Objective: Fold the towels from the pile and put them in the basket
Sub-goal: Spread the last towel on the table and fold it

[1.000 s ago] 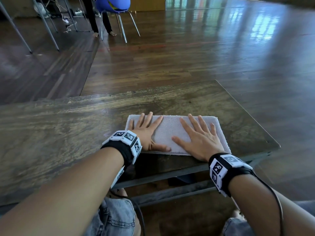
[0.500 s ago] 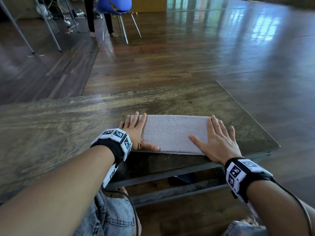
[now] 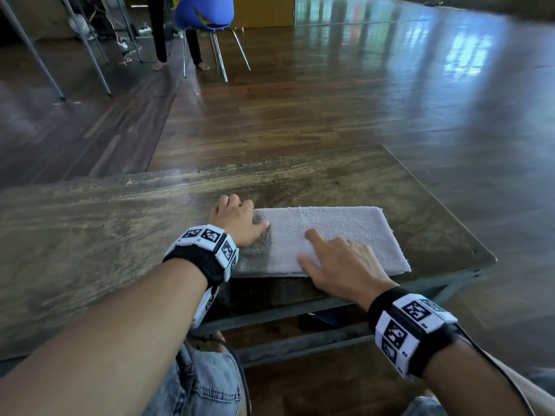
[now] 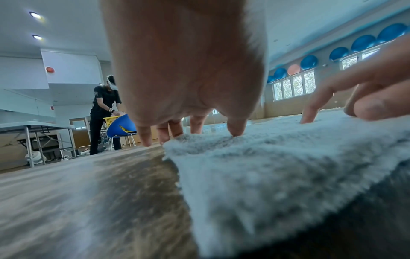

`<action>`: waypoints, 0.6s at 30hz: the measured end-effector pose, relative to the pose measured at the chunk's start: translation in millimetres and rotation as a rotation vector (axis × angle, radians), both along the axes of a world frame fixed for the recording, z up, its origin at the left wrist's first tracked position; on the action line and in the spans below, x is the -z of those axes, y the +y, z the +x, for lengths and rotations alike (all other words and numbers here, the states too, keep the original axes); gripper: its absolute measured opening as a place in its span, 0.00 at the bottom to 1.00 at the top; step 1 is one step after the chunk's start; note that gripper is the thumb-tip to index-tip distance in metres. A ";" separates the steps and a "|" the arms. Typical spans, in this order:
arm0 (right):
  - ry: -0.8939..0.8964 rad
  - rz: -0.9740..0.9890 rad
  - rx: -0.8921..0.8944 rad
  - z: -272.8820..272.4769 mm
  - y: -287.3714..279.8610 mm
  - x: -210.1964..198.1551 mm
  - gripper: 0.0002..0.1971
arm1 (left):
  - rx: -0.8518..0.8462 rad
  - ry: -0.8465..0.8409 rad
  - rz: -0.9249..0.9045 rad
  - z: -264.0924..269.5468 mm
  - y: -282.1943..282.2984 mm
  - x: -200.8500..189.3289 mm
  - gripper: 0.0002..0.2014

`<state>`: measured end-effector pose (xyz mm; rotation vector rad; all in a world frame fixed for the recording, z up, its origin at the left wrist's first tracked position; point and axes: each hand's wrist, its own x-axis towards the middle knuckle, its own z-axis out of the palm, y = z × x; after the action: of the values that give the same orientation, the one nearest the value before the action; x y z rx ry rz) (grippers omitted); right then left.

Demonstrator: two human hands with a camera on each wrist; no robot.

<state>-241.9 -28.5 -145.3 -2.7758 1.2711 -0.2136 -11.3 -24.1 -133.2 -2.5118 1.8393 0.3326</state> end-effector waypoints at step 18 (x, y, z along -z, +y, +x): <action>-0.049 0.120 0.092 -36.5 -13.7 -3.9 0.33 | 0.010 0.877 -0.082 -20.0 15.8 -38.0 0.20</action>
<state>-278.5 -42.2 -141.4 -2.5989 1.3546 -0.2030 -31.3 -8.3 -95.1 -2.6106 2.0852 1.5908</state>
